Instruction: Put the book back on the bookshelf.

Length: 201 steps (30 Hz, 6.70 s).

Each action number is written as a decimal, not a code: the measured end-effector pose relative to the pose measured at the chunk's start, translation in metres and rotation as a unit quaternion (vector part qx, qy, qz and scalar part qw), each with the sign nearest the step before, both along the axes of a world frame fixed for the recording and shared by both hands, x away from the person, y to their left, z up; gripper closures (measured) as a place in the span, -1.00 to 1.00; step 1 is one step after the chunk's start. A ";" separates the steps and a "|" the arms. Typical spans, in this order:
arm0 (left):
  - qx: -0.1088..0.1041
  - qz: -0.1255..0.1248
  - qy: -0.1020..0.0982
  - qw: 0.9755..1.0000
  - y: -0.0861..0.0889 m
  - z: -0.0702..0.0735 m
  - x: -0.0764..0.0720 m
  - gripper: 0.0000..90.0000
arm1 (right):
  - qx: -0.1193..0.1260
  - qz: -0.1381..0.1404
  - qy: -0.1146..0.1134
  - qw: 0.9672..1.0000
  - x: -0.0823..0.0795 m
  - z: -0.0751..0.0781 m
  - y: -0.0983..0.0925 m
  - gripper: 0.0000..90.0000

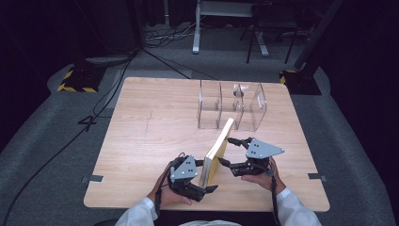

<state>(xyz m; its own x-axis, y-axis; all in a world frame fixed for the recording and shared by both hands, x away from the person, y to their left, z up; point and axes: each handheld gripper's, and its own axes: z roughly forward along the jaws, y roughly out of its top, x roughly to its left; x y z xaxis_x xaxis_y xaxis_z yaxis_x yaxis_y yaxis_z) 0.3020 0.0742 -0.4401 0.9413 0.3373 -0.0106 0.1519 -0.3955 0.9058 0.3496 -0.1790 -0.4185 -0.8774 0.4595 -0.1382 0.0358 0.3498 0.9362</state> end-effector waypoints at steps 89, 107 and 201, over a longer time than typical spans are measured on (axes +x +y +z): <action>0.025 -0.018 0.038 0.999 0.020 -0.036 0.061 0.33 | -0.023 0.127 0.046 0.991 0.001 -0.037 -0.041 0.61; 0.085 0.067 0.038 0.993 0.036 -0.038 0.056 -0.31 | -0.010 0.081 0.036 0.996 0.001 -0.039 -0.038 0.69; 0.159 0.193 0.095 0.963 0.116 -0.064 0.041 -0.65 | 0.009 -0.297 -0.046 0.954 0.098 0.021 -0.089 0.70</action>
<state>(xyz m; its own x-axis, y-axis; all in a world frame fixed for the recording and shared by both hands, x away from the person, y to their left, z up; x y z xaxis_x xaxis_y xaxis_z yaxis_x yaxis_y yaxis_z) 0.3429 0.1901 -0.5041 0.7359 0.6770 -0.0090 0.4951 -0.5291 0.6891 0.4477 -0.2678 -0.3975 -0.4467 0.8746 -0.1886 0.1405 0.2768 0.9506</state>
